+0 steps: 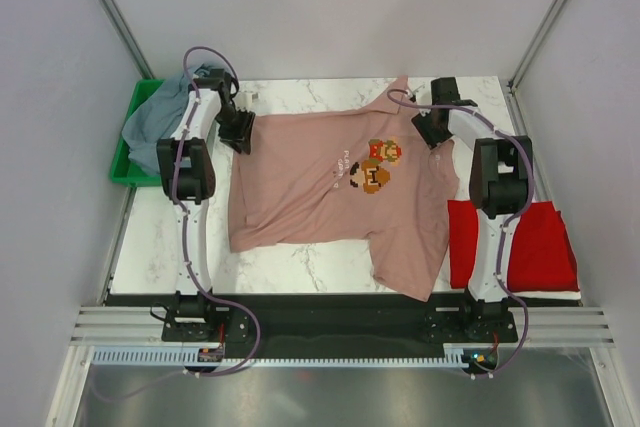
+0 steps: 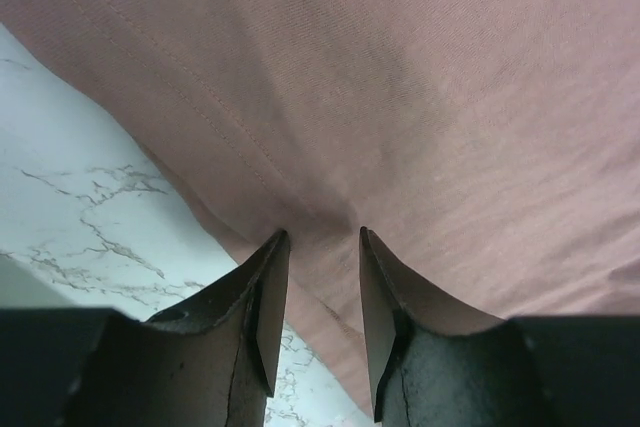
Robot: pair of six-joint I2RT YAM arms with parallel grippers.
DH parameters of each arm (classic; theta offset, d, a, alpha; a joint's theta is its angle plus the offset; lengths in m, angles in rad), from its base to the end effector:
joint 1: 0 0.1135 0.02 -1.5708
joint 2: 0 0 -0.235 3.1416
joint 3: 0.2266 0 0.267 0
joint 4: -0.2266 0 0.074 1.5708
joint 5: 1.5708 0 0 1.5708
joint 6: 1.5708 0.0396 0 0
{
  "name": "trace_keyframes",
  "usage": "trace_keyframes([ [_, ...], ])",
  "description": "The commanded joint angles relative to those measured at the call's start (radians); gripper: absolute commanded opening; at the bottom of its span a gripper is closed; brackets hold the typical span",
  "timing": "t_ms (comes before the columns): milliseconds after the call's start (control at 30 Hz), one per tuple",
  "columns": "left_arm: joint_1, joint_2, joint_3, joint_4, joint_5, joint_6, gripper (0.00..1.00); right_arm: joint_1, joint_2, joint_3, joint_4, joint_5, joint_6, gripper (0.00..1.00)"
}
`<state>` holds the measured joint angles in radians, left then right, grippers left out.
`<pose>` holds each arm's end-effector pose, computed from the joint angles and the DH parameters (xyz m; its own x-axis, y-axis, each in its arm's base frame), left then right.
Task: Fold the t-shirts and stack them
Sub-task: Flatten the tshirt out
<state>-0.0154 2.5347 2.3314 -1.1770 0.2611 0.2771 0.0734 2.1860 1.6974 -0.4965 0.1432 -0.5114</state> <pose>0.5010 -0.0179 0.1435 -0.9269 0.2786 -0.2515 0.3299 0.9243 -0.1920 0.4752 0.0293 0.1419 -0.7277 -0.5392 -0.4239 -0.4014 0.8360 -0.3742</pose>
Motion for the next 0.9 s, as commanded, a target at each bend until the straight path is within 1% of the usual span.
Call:
trace_keyframes([
  [0,-0.004,0.055,0.043,0.007,-0.058,-0.033,0.43,-0.003,0.061,0.076,-0.020,0.025,-0.013,0.66],
  [233,0.000,0.096,0.103,0.056,-0.144,-0.053,0.48,-0.003,0.199,0.237,-0.059,0.033,-0.007,0.66],
  [367,0.012,0.119,0.196,0.112,-0.192,-0.059,0.50,-0.003,0.265,0.341,-0.077,0.044,-0.016,0.66],
  [467,0.014,0.096,0.241,0.168,-0.194,-0.059,0.50,-0.003,0.281,0.372,-0.085,0.052,-0.025,0.66],
  [533,0.012,0.049,0.256,0.209,-0.174,-0.079,0.52,-0.001,0.268,0.377,-0.085,0.044,-0.015,0.65],
  [633,0.012,-0.022,0.259,0.244,-0.183,-0.105,0.53,-0.001,0.186,0.367,-0.080,0.001,0.036,0.65],
  [667,0.012,-0.042,0.246,0.240,-0.180,-0.107,0.53,-0.001,0.163,0.361,-0.082,-0.008,0.048,0.65],
  [700,0.012,-0.106,0.224,0.234,-0.175,-0.111,0.53,0.003,0.137,0.354,-0.082,-0.016,0.072,0.65],
  [733,0.012,-0.143,0.150,0.225,-0.166,-0.118,0.52,0.005,0.076,0.325,-0.085,-0.028,0.082,0.65],
  [800,0.012,-0.230,0.051,0.209,-0.109,-0.113,0.50,0.006,0.006,0.277,-0.085,-0.094,0.097,0.66],
  [833,0.012,-0.311,-0.046,0.206,-0.091,-0.107,0.47,0.006,-0.061,0.215,-0.085,-0.114,0.100,0.66],
  [867,0.012,-0.345,-0.094,0.197,-0.060,-0.105,0.45,0.006,-0.093,0.181,-0.088,-0.172,0.105,0.66],
])
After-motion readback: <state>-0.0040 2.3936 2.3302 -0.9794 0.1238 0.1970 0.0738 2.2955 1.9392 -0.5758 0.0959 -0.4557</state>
